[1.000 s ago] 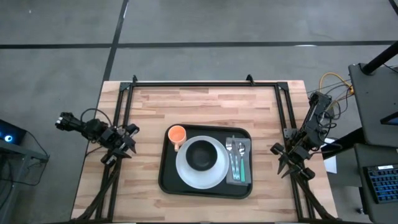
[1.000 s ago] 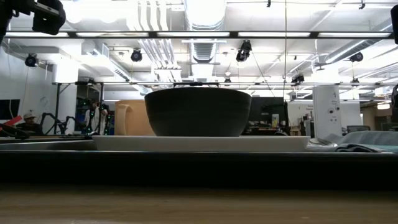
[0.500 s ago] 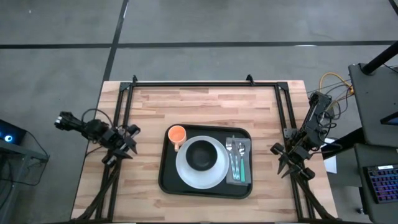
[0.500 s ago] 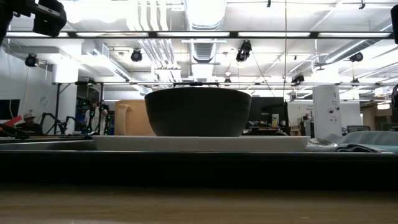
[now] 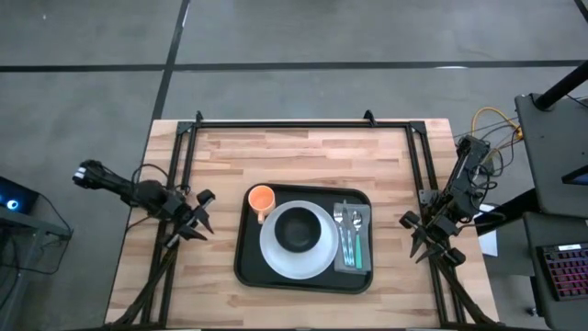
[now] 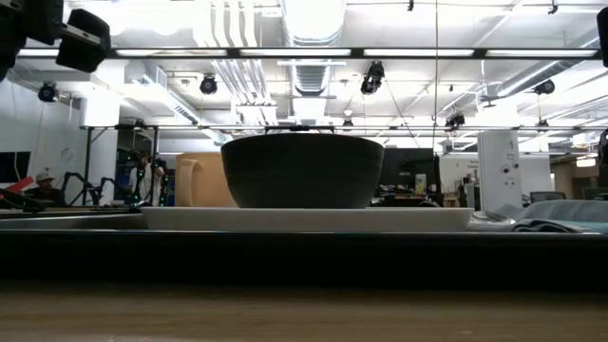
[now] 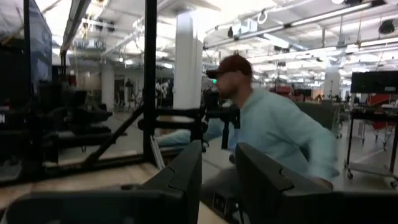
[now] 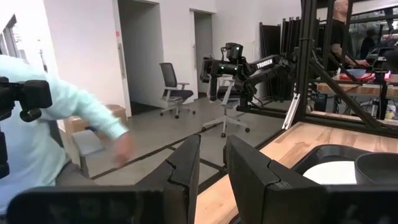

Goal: Set up tray
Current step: Return to Home Position

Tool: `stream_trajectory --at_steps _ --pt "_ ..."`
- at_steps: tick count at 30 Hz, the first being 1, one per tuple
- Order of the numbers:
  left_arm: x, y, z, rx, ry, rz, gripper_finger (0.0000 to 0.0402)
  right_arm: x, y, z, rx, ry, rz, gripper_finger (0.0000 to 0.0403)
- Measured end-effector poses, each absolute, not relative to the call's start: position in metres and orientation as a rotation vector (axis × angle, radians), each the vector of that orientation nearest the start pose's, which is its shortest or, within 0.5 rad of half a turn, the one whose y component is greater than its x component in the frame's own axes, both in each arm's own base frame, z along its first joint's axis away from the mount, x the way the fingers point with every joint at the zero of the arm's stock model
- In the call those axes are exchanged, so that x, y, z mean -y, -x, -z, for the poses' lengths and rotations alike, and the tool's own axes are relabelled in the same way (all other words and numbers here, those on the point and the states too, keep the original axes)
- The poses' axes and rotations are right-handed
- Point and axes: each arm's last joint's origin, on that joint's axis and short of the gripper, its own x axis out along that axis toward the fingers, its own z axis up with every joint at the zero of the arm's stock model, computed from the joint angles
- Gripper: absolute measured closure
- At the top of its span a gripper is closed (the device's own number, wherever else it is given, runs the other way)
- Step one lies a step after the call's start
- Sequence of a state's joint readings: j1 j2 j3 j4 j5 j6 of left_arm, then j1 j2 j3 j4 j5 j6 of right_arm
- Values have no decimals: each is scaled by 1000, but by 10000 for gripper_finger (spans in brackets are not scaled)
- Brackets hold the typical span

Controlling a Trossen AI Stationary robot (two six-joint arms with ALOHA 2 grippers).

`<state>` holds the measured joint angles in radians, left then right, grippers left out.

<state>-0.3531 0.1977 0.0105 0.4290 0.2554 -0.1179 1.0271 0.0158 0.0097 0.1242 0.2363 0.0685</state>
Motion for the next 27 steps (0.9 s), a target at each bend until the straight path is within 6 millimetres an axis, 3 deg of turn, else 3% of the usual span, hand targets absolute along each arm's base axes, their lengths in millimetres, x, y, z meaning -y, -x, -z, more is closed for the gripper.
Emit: stream_trajectory --at_steps 27 --pt "51 -117 -164 -83 112 605 322 -79 -56 -177 70 -139 -793 335"
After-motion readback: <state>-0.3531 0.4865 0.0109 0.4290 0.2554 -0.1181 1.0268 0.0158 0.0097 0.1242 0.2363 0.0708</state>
